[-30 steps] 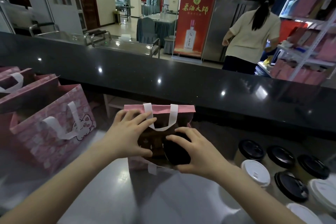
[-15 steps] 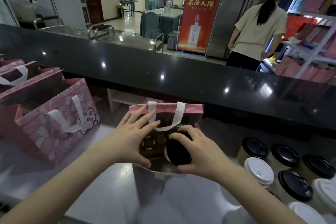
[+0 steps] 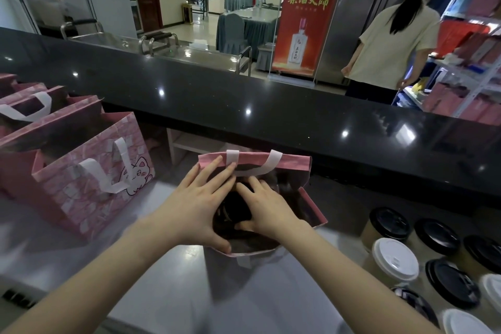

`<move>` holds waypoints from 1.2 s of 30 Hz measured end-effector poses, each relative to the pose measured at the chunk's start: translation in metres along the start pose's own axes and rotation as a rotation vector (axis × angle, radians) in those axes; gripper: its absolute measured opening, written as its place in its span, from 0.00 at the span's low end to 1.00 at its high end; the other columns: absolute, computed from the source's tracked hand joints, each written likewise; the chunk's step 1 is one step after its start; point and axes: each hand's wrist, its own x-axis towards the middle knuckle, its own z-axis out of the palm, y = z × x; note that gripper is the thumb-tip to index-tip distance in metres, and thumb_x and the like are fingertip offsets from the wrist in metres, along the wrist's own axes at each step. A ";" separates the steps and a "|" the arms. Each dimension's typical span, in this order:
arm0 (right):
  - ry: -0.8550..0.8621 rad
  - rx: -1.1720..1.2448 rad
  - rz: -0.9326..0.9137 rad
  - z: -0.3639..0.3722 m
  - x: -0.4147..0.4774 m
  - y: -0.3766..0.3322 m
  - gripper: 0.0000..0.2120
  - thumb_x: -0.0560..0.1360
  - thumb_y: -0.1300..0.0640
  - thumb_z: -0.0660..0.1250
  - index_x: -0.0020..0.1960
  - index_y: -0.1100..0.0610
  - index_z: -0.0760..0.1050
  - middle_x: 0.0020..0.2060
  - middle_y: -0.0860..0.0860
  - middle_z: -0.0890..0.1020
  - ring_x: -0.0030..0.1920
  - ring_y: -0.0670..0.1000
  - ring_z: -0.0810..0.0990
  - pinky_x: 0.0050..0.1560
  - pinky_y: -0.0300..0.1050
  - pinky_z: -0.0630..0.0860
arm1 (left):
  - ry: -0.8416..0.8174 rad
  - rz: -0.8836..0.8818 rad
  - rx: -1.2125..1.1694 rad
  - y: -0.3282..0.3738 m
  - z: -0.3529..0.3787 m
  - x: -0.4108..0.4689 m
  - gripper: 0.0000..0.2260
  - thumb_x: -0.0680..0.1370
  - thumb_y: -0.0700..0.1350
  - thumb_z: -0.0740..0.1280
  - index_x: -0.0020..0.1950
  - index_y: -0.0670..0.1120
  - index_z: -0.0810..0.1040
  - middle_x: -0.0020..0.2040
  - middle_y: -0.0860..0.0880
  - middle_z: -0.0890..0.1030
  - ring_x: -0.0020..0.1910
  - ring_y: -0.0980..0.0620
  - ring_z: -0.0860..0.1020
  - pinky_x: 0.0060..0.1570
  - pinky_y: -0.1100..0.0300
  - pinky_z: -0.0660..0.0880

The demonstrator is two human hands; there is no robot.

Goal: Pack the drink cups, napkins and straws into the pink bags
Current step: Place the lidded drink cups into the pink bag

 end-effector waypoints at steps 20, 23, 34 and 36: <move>0.015 0.034 -0.024 0.032 0.001 -0.012 0.37 0.70 0.53 0.73 0.74 0.49 0.59 0.74 0.54 0.59 0.73 0.58 0.58 0.62 0.56 0.75 | -0.105 -0.027 0.107 -0.003 -0.011 0.014 0.56 0.60 0.80 0.55 0.79 0.53 0.41 0.79 0.51 0.37 0.71 0.49 0.23 0.69 0.42 0.24; 0.013 0.036 -0.047 0.031 -0.006 -0.008 0.36 0.70 0.54 0.73 0.73 0.50 0.60 0.74 0.53 0.59 0.74 0.58 0.57 0.63 0.55 0.74 | -0.109 0.015 0.177 -0.004 -0.020 0.017 0.49 0.65 0.75 0.59 0.79 0.54 0.48 0.80 0.51 0.42 0.72 0.48 0.25 0.67 0.39 0.23; -0.019 0.092 -0.025 0.032 -0.031 0.010 0.35 0.69 0.54 0.74 0.71 0.49 0.61 0.72 0.49 0.59 0.71 0.56 0.62 0.58 0.56 0.77 | -0.123 0.035 0.153 -0.016 -0.020 0.014 0.57 0.59 0.77 0.63 0.77 0.57 0.36 0.75 0.53 0.31 0.68 0.48 0.19 0.66 0.43 0.23; 0.009 0.085 -0.028 0.031 -0.030 0.010 0.35 0.69 0.54 0.74 0.71 0.48 0.61 0.72 0.49 0.59 0.71 0.56 0.61 0.55 0.56 0.78 | -0.114 0.046 0.142 -0.017 -0.019 0.014 0.58 0.59 0.78 0.63 0.77 0.57 0.35 0.75 0.53 0.30 0.69 0.48 0.20 0.67 0.43 0.24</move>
